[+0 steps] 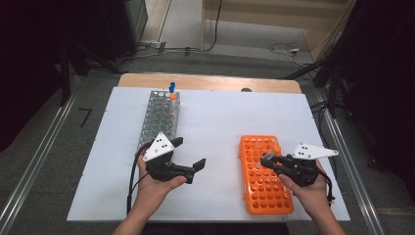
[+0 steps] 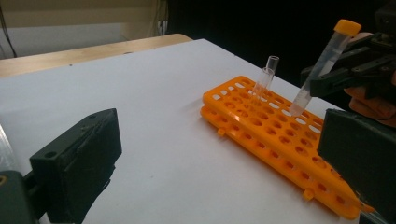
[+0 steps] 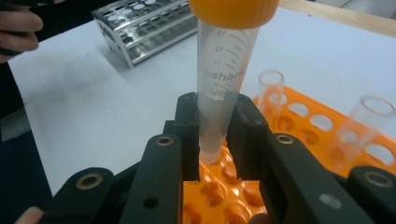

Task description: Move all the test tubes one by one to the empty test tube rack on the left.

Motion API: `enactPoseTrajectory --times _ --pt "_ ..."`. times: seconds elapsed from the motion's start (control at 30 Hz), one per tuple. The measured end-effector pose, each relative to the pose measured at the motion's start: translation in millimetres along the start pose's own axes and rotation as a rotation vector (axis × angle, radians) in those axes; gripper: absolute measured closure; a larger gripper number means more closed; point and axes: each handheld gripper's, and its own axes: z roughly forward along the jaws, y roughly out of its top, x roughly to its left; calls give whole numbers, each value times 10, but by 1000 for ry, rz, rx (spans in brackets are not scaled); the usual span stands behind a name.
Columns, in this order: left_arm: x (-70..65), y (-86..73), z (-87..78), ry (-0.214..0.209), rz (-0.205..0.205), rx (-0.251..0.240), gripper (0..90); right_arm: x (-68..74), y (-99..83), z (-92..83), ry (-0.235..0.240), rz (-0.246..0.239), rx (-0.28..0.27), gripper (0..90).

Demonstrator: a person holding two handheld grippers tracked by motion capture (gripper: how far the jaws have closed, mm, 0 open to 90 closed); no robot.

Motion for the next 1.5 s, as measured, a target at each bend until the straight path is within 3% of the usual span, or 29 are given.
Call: enactPoseTrajectory --times 0.27,0.6,0.9,1.2,1.4,1.5 --pt "-44 82 158 -61 12 33 0 90 217 225 52 -23 17 728" --pt "-96 133 263 -139 16 10 74 284 305 512 110 -45 68 728" --pt "-179 115 322 -204 39 16 279 495 340 741 154 -70 112 728" --pt "-208 82 384 -261 52 38 544 645 359 825 185 -79 131 728" --pt "-245 71 441 -280 63 50 687 663 337 840 189 -82 131 728" --pt "-260 60 448 -255 84 52 714 652 320 840 193 -79 130 728"
